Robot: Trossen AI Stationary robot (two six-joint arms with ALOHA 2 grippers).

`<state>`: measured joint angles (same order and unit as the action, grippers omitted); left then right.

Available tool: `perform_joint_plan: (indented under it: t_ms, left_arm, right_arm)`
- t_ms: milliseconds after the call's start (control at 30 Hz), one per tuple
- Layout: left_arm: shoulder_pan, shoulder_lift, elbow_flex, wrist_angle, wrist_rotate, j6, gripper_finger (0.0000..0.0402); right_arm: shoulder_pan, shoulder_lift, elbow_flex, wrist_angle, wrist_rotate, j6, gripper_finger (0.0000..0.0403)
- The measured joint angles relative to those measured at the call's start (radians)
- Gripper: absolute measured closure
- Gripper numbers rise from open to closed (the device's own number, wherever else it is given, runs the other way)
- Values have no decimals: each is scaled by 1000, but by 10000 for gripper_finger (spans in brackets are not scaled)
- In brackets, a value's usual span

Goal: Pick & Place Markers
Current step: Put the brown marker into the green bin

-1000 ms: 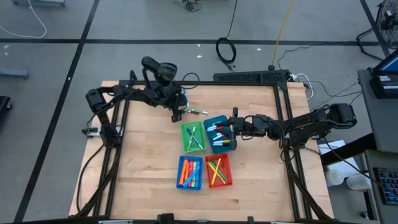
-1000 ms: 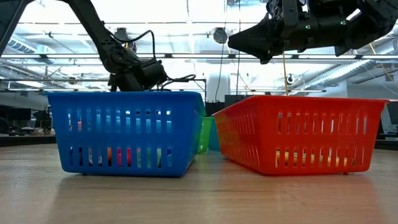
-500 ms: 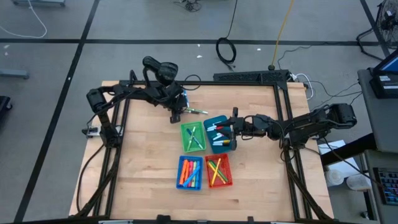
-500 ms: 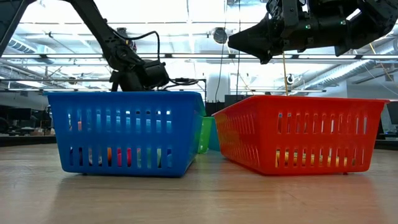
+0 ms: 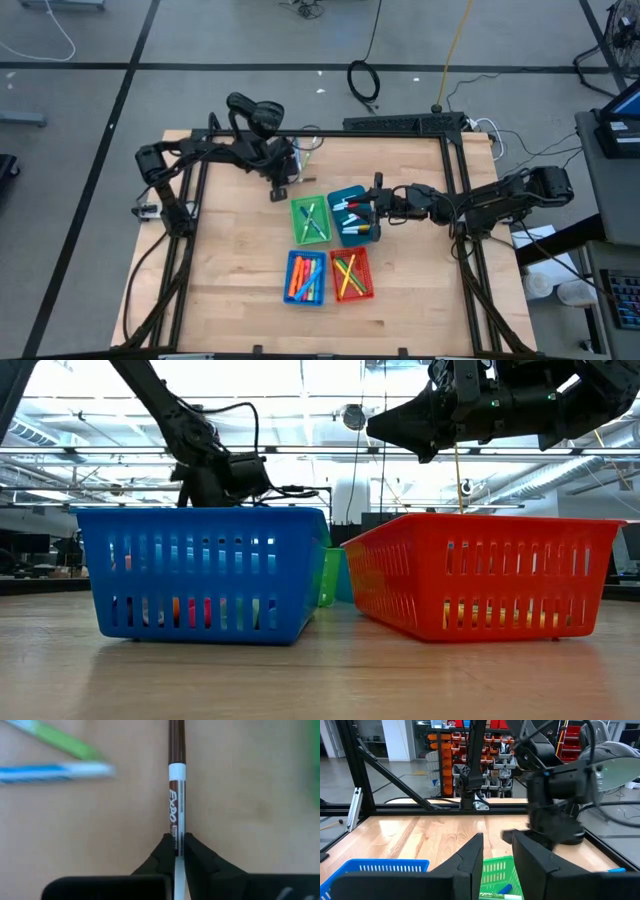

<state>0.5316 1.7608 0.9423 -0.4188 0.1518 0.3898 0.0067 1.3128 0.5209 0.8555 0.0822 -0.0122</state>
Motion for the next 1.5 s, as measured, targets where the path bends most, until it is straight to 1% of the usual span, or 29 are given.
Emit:
perform_joint_plan:
  t_ms: [67,100,233,267,433,500,567,633,700,800,867,900,967,1067,1133,1167,1233,1300,1400,1500]
  left_arm:
    - [-23,-29,-3,-47,2,-7,384]
    - [-36,-46,-5,-68,-15,-7,385]
    - [-84,-127,-3,-104,-128,-19,397]
    - [-95,-146,-3,-107,-142,-27,400]
    - [-143,-253,-3,-99,-140,-45,399]
    - [-155,-285,-3,-98,-170,-46,400]
    - [-158,-292,0,-67,-231,-77,393]
    - [-130,-288,-1,-35,-281,-123,372]
    - [-83,-267,-1,32,-263,-147,344]
    - [12,-214,0,121,-148,-189,297]
    - [66,-161,3,185,-89,-179,264]
    - [86,-134,6,194,-64,-154,248]
    - [112,-83,5,189,-48,-121,222]
    - [132,-4,2,165,16,-98,198]
    - [135,36,2,165,54,-82,195]
    - [137,50,8,165,53,-70,196]
    - [130,68,18,158,15,-54,203]
    - [123,68,17,155,-2,-56,214]
    - [120,69,17,147,14,-61,234]
    - [119,69,17,106,14,-59,264]
  right_arm:
    - [0,0,0,0,0,0,312]
    - [0,0,0,0,0,0,312]
    - [0,0,0,0,0,0,312]
    - [0,0,0,0,0,0,312]
    - [0,0,0,0,0,1,312]
    - [0,0,0,0,0,0,312]
    - [0,0,0,0,0,0,312]
    - [0,0,0,2,0,0,312]
    - [0,0,0,6,0,0,312]
    - [0,0,0,9,0,0,312]
    - [0,0,0,10,0,0,312]
    - [0,0,0,10,0,0,312]
    - [0,0,0,9,0,0,312]
    - [0,0,0,8,0,-6,312]
    - [-1,0,0,8,0,-11,312]
    - [-2,0,0,8,0,-11,312]
    - [-3,0,0,8,0,-7,312]
    - [-3,0,0,6,-1,-2,312]
    - [-3,0,0,7,-1,-1,312]
    - [-3,0,0,7,-3,0,312]
